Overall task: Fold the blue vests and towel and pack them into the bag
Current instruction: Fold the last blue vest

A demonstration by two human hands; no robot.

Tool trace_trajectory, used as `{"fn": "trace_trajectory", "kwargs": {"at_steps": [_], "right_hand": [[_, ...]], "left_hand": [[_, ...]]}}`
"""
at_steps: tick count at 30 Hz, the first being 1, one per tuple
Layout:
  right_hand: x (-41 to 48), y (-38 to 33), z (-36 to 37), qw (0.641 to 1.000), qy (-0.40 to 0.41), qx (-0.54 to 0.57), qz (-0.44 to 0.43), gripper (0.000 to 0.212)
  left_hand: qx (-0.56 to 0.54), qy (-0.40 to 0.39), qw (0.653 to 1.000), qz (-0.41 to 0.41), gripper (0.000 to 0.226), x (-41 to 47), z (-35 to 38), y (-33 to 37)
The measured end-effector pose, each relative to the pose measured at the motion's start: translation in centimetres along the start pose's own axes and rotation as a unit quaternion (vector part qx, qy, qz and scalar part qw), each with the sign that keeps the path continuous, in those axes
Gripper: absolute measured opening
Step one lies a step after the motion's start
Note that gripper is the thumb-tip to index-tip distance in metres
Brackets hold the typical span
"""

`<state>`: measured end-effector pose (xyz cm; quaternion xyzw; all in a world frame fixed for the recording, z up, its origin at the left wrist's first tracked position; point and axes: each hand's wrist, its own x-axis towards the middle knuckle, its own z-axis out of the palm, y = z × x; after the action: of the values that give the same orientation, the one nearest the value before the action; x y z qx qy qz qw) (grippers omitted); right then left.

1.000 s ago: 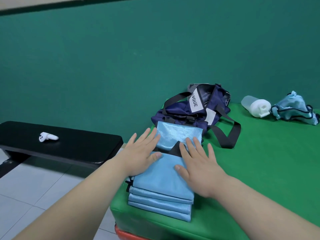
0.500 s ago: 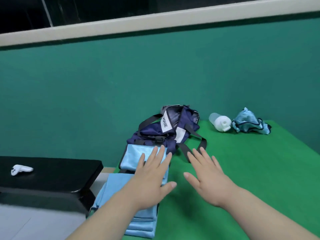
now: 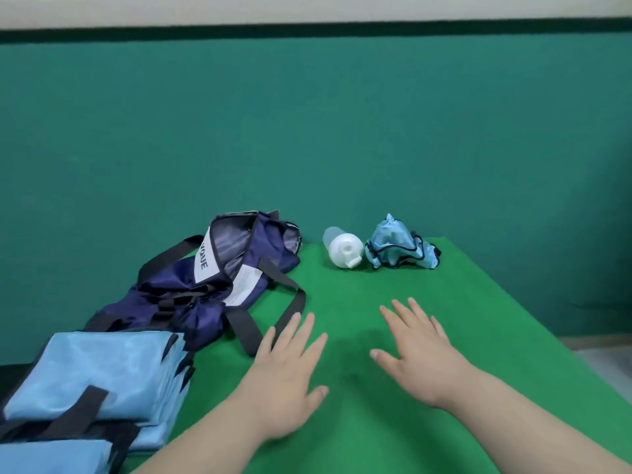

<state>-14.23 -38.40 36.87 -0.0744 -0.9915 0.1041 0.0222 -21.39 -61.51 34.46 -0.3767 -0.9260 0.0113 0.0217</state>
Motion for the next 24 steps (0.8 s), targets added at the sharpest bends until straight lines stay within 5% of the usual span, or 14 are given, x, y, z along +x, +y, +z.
{"fn": "trace_trajectory", "kwargs": {"at_steps": [10,20,24], "right_hand": [[9.7,8.2,1.2,0.999,0.013,-0.012,0.037,0.080],[21.5,13.2,0.4,0.990,0.089,-0.048,0.098,0.089],[24.0,14.1,1.0,0.986,0.042,-0.092,0.131,0.069]], "left_hand": [[-0.061,0.087,0.994,-0.010,0.091,12.8,4.1,1.5],[-0.137,0.176,0.974,-0.027,0.068,13.9,6.5,1.6],[-0.135,0.174,0.975,-0.026,0.062,14.1,6.7,1.6]]}}
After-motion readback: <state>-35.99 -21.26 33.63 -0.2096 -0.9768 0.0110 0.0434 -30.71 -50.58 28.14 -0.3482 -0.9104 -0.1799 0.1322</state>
